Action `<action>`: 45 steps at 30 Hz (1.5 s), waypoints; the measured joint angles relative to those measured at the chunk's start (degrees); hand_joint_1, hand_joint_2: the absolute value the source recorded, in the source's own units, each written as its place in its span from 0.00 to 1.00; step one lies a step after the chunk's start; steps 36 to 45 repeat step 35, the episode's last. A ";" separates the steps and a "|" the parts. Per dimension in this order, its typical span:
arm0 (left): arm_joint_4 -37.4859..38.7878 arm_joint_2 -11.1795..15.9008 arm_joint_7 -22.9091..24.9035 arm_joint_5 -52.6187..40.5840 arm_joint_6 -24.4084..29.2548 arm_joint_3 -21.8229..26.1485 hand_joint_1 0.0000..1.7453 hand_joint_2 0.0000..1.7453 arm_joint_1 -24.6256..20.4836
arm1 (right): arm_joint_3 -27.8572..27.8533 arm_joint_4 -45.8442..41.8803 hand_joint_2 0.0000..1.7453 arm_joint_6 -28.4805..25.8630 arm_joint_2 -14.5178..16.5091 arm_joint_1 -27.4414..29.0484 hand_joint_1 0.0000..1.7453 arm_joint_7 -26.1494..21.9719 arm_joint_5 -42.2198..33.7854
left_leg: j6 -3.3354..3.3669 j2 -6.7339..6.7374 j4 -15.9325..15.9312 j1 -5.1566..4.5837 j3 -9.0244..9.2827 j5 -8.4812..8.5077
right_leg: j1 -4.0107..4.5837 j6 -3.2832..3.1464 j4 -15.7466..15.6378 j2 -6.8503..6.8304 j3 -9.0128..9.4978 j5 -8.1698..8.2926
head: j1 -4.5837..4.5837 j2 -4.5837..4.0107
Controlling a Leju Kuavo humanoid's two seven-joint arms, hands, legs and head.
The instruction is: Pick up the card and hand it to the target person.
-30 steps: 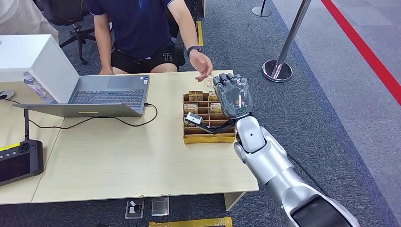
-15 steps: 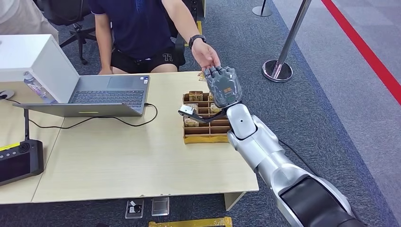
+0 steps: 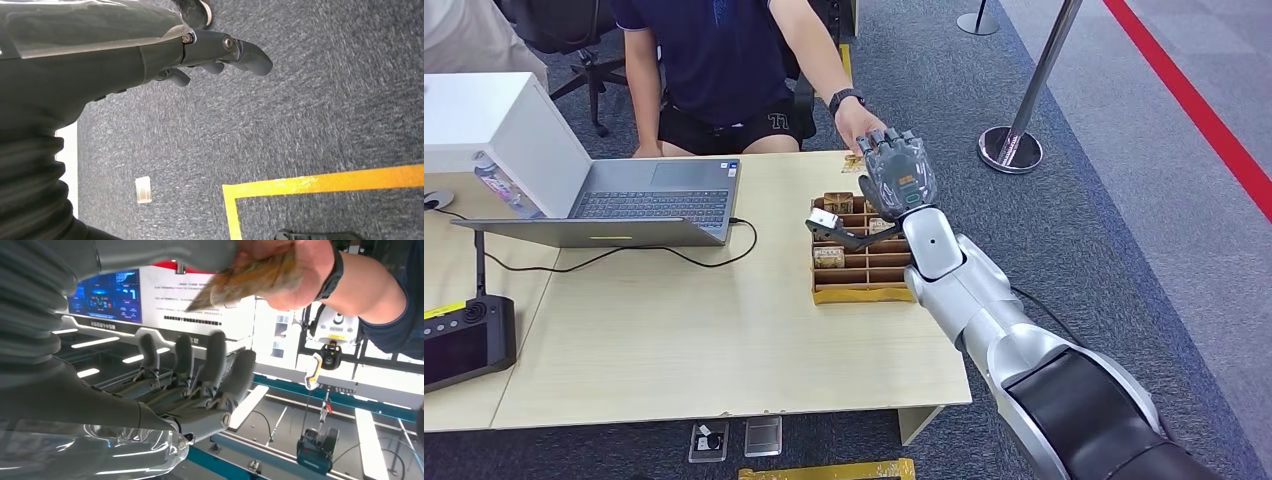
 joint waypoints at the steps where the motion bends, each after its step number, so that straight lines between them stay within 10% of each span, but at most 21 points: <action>1: 0.00 0.00 -0.03 0.03 0.20 0.03 0.00 0.50 0.01 | -0.05 0.25 0.00 -0.01 -0.01 -0.01 0.00 0.07 0.00 | 0.00 0.00 0.00 0.00 0.00 0.00 | 0.00 0.00 0.00 0.00 0.00 0.00 | -0.01 0.00; 3: 0.01 0.00 -0.17 0.11 0.44 0.12 0.00 0.00 0.01 | -0.11 0.64 0.00 -0.01 -0.03 -0.02 0.00 0.19 0.00 | 0.00 0.00 0.00 0.00 0.00 0.00 | 0.00 0.00 0.00 0.00 0.00 0.00 | 0.00 0.00; 18: 0.07 0.00 -0.49 0.51 1.19 1.76 0.00 0.00 0.28 | -4.77 -0.62 0.00 -0.05 -0.13 0.06 0.00 -4.72 -6.59 | 0.00 0.00 0.01 0.00 -0.01 0.00 | 0.00 0.00 0.01 0.00 -0.02 0.00 | -0.02 0.00; 22: 0.07 0.04 -0.78 0.57 1.41 2.45 0.00 0.00 0.64 | -11.01 -1.07 1.00 -0.04 -0.23 -0.04 0.00 -11.65 -17.20 | 0.00 0.00 0.02 0.00 -0.01 0.00 | 0.00 0.00 0.01 0.00 -0.02 0.00 | 0.00 0.00; 35: 0.07 0.28 -1.79 -0.38 1.05 4.68 0.00 0.00 1.31 | -33.32 -2.50 1.00 19.32 -5.38 0.12 0.00 -26.03 -54.91 | 0.00 -0.08 0.10 0.00 -0.05 0.00 | 0.00 0.02 -0.01 -0.05 -0.03 0.01 | -0.02 0.00; 45: 0.07 0.28 -1.79 -0.38 1.05 4.68 0.00 0.00 1.31 | -33.32 -2.50 1.00 19.32 -5.38 0.12 0.00 -26.03 -54.91 | 0.00 -0.08 0.10 0.00 -0.05 0.00 | 0.00 0.02 -0.01 -0.05 -0.03 0.01 | -0.02 0.00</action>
